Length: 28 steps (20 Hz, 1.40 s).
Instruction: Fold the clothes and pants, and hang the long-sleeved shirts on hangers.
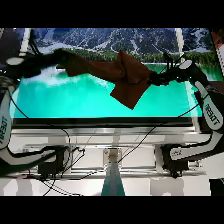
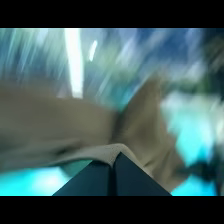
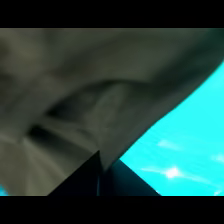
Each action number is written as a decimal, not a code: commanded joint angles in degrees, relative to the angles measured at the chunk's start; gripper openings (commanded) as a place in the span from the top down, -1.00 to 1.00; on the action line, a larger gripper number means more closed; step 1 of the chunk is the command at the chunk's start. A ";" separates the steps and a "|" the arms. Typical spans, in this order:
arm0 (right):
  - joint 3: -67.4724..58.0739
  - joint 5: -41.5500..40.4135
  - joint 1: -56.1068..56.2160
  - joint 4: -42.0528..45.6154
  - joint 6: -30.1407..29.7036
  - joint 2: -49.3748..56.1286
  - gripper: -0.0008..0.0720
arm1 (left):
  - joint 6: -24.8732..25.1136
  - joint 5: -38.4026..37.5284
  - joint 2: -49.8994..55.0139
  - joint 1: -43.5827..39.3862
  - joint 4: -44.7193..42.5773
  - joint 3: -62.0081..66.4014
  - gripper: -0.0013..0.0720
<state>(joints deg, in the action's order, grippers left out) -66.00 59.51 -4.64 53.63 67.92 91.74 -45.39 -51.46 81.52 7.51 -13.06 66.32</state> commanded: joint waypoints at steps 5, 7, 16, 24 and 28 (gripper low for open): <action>-0.55 2.43 0.00 4.02 -0.09 -18.95 0.94 | 3.74 3.82 -14.38 3.43 4.98 11.34 0.93; -0.52 2.56 0.00 5.42 -0.09 -23.37 0.94 | 5.70 6.71 -17.53 4.68 4.96 11.34 0.93; 2.21 3.30 0.00 6.82 -0.07 -27.39 0.94 | 6.88 15.08 -11.02 5.35 -7.96 11.30 0.93; 4.39 -8.37 0.00 6.97 -0.04 -26.32 0.94 | 6.88 25.99 7.82 -1.09 -5.84 11.32 0.39; 4.63 -11.28 0.00 8.61 0.02 -21.84 0.94 | 3.67 11.32 7.85 1.53 -8.72 11.30 -0.94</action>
<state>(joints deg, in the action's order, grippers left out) -61.56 51.11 -4.64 61.32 67.85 67.31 -39.09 -31.62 88.14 7.94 -19.55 77.60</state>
